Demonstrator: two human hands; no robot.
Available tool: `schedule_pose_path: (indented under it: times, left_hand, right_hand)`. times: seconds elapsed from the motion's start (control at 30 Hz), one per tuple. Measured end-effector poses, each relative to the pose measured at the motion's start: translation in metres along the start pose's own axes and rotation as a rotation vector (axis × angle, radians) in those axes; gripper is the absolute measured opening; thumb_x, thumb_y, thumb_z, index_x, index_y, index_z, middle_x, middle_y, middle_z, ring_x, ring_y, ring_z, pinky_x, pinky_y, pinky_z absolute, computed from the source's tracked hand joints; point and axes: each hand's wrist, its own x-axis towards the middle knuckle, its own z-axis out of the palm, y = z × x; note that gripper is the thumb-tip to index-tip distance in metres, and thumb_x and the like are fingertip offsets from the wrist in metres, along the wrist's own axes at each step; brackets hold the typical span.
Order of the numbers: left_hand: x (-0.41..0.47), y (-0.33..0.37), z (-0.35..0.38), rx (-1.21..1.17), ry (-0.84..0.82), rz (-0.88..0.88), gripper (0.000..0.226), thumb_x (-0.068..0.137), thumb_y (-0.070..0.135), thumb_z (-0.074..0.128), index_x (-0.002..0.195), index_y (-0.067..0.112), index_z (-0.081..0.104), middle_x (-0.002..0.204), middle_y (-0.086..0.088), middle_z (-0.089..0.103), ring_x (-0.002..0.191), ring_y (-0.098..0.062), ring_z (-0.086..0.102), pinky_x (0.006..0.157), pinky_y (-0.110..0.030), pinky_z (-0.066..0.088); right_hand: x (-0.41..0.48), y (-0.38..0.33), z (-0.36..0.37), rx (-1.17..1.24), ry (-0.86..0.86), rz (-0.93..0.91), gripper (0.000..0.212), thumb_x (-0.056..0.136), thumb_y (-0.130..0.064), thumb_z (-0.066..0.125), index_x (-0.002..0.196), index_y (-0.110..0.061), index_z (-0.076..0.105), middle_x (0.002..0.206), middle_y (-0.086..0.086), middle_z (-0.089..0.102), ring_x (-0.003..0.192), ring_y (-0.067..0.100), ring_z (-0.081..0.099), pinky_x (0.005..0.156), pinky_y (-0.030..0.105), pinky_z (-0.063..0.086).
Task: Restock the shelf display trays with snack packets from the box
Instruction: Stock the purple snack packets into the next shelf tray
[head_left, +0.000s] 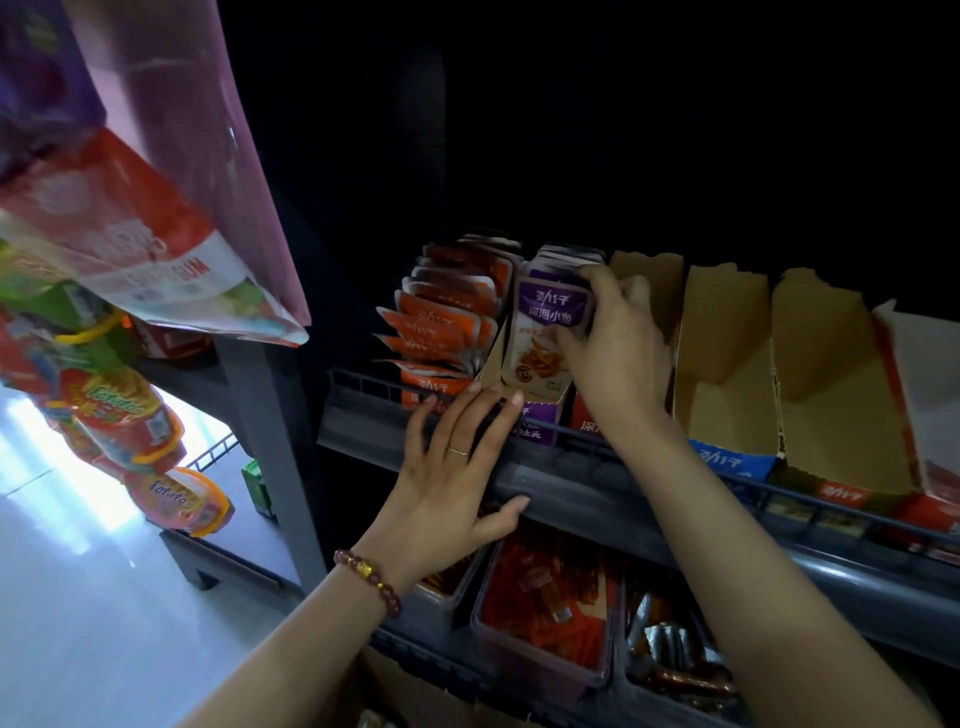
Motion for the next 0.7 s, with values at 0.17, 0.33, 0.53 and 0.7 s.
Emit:
schedule_pose_path:
  times: [0.17,0.33,0.53,0.7]
  left_hand:
    - [-0.0005,0.0003,-0.0001,0.002,-0.002,0.004,0.085,0.084,0.053,0.049,0.15,0.014,0.014,0.15,-0.008,0.022,0.143,-0.023,0.017,0.115,-0.05,0.011]
    - [-0.0002,-0.0004,-0.0003,0.005,-0.012,0.002,0.085,0.085,0.053,0.049,0.151,0.014,0.013,0.151,-0.007,0.021,0.144,-0.022,0.015,0.116,-0.049,0.009]
    - [-0.0003,0.0,0.0,0.007,0.0,0.003,0.086,0.084,0.053,0.051,0.151,0.013,0.014,0.151,-0.008,0.021,0.144,-0.023,0.017,0.115,-0.05,0.01]
    - [-0.0001,0.0008,0.0005,0.002,0.002,0.0,0.086,0.083,0.053,0.05,0.15,0.014,0.014,0.15,-0.008,0.022,0.144,-0.023,0.017,0.115,-0.048,0.009]
  right_hand:
    - [-0.0046,-0.0067,0.0022,0.019,0.06,-0.128,0.064,0.082,-0.01,0.07,0.138,-0.018,0.04,0.134,0.019,0.035,0.072,0.016,0.056,0.052,0.014,0.035]
    - [-0.0082,-0.0072,0.0032,-0.031,0.007,-0.173,0.054,0.083,-0.007,0.066,0.133,-0.017,0.046,0.139,0.017,0.035,0.071,0.02,0.06,0.047,0.019,0.039]
    - [-0.0052,-0.0003,0.0021,-0.014,-0.019,-0.191,0.059,0.087,-0.018,0.065,0.14,-0.016,0.038,0.14,0.009,0.037,0.077,0.017,0.06,0.048,0.015,0.035]
    - [-0.0036,-0.0046,0.0015,-0.038,-0.044,-0.179,0.058,0.086,-0.023,0.067,0.137,-0.016,0.041,0.141,0.012,0.033,0.083,0.019,0.06,0.051,0.016,0.036]
